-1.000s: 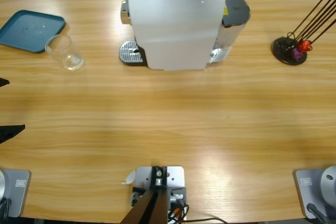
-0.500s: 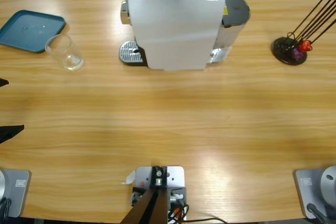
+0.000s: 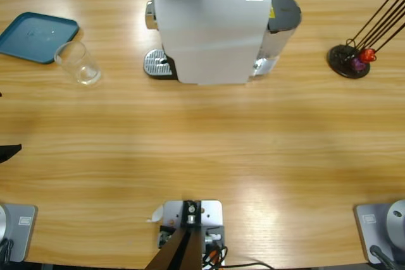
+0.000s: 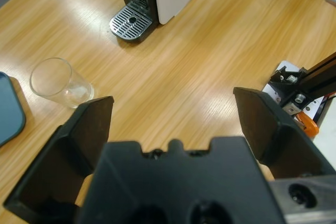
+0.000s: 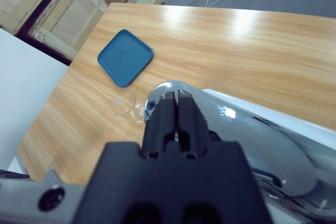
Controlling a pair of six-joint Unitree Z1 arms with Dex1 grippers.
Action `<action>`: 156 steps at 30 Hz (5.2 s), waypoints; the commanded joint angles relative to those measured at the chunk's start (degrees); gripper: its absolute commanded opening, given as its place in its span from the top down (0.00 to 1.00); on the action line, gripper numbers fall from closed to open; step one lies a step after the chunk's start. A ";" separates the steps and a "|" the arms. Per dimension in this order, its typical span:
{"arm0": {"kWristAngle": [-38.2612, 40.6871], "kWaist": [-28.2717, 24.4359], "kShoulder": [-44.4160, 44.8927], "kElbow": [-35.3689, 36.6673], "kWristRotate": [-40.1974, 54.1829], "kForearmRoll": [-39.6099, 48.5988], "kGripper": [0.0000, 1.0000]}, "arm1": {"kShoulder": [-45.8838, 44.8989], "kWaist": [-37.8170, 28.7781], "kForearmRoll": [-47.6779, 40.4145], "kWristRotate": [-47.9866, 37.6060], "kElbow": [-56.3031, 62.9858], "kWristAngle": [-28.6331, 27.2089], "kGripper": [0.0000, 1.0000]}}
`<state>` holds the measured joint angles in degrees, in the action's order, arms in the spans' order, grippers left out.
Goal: Pour coffee
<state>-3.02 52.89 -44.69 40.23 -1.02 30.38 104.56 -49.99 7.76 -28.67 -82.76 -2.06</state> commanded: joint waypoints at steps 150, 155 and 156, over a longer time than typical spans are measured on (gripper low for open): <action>-1.48 -30.75 -60.55 -30.36 -1.53 -89.18 0.86 | -18.86 -6.79 0.03 26.12 42.85 4.08 0.00; 0.42 -30.75 -60.69 -30.36 -0.06 -89.81 0.87 | -18.86 -6.79 -0.03 26.12 42.96 4.10 0.00; 2.78 -30.82 -60.67 -30.05 1.60 -90.20 0.87 | -18.90 -6.79 -0.03 26.12 43.01 4.08 0.00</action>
<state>-4.84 22.30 -103.78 10.92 -1.80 -58.30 83.73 -56.06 8.18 -1.77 -41.66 1.35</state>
